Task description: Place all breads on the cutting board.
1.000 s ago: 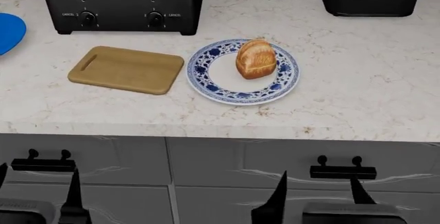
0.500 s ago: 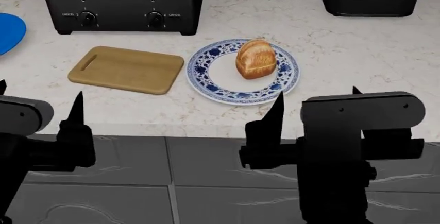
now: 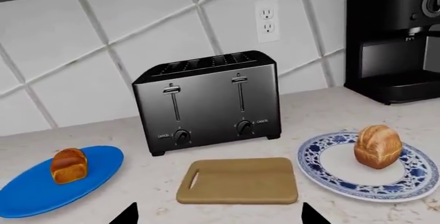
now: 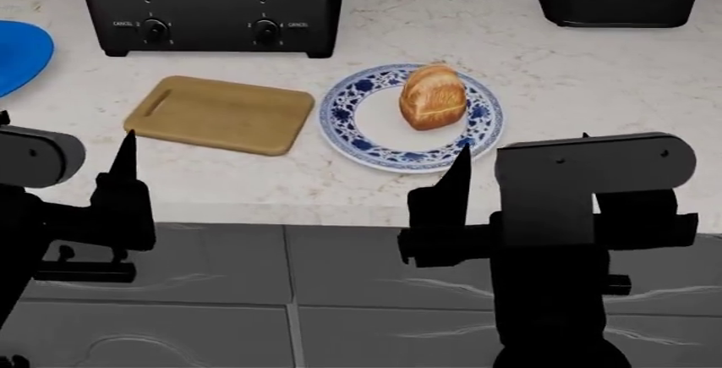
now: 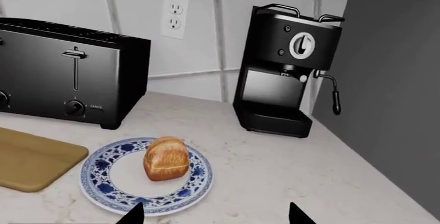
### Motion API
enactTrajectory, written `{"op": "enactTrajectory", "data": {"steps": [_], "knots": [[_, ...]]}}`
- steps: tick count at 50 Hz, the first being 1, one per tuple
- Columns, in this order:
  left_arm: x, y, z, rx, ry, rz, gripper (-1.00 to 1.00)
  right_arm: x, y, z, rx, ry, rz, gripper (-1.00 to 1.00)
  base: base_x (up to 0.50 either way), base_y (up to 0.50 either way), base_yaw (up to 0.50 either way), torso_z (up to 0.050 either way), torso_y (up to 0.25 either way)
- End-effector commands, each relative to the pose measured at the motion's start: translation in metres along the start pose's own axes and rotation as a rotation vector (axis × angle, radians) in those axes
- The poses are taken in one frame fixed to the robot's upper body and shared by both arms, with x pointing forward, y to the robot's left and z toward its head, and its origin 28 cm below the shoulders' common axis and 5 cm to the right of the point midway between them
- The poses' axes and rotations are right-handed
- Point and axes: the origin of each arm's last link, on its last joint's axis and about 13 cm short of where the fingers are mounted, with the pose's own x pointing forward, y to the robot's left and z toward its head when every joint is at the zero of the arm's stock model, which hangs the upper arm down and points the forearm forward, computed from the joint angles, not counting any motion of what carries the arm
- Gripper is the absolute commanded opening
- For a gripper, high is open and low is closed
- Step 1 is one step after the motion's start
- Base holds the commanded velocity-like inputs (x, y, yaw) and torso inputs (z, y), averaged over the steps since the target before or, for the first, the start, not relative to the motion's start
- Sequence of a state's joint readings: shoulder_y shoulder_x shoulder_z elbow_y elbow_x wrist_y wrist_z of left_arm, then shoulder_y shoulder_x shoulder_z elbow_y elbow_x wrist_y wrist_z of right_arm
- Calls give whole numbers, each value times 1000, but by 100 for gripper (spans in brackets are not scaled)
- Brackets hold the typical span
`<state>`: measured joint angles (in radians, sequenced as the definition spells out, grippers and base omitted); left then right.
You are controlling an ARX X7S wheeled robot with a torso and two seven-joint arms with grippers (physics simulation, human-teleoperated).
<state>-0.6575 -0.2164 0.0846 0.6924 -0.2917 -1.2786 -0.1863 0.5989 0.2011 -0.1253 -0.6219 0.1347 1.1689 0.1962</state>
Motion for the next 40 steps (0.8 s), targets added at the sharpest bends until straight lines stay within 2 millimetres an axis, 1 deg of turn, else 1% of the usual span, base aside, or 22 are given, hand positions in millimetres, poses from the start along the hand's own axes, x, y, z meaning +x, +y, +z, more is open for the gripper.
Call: {"op": "enactTrajectory", "data": {"steps": [1,4,6,8,9,10,11,12,14,15,16,18,20,23,24,27,30,31,32,33,35,40], "knots": [[-1,1,-2,3,-8,13,100,0,0,0,-33,13,-6,100,0,391,0,0,0],[-1,3,16,5,-10,9,100,0,0,0,-21,11,0,100,0,404,0,0,0],[-2,0,0,5,-11,10,100,-1,0,1,-21,8,-1,100,0,408,0,0,0],[-2,1,0,5,-13,13,100,0,-1,1,-20,6,-4,100,0,406,0,0,0],[-1,2,8,0,-11,9,100,0,-1,1,-20,7,-4,100,0,406,0,0,0],[-2,1,0,3,-11,14,100,-1,0,1,-22,8,-3,100,0,406,0,0,0],[-2,3,7,4,-10,13,100,-1,0,1,-23,7,-3,100,0,410,0,0,0],[-2,2,1,-14,0,3,100,-1,-1,1,-23,7,-2,100,0,406,0,0,0],[-1,3,10,2,-11,14,100,-1,-1,1,-22,5,0,100,0,408,0,0,0],[-2,1,3,-6,-8,6,100,-2,0,1,-26,-5,14,100,0,406,0,0,0],[-1,3,14,-1,-8,10,100,-2,0,1,-25,-5,20,100,0,402,0,0,0],[-2,2,0,-4,-5,11,100,-2,-1,1,-24,-4,23,100,0,398,0,0,0],[-2,2,1,-5,-6,13,100,-3,-1,1,-21,-8,29,100,0,396,0,0,0],[-1,4,17,0,-8,12,100,-3,0,1,-17,-11,35,100,48,284,0,0,0],[-2,3,6,1,-9,15,100,-2,0,1,-22,-9,31,100,78,242,0,0,0],[-3,2,1,-3,-9,13,100,-3,0,1,-25,-3,33,100,76,229,0,0,0],[-3,1,1,-1,-9,13,100,-3,0,1,-24,-5,39,100,124,202,0,0,0],[-2,3,10,0,-10,12,100,-3,0,1,-20,-4,40,100,152,184,0,0,0],[-3,2,2,2,-10,12,100,-3,0,1,-20,-4,40,100,164,168,0,0,0],[-2,3,12,0,-10,15,100,-3,0,1,-18,-3,43,100,168,164,0,0,0],[-3,2,3,2,-12,15,100,-3,0,0,-18,-2,46,100,170,148,0,0,0],[-2,-1,5,6,-10,7,100,-2,-1,3,-9,-13,47,100,190,105,0,0,0]]}}
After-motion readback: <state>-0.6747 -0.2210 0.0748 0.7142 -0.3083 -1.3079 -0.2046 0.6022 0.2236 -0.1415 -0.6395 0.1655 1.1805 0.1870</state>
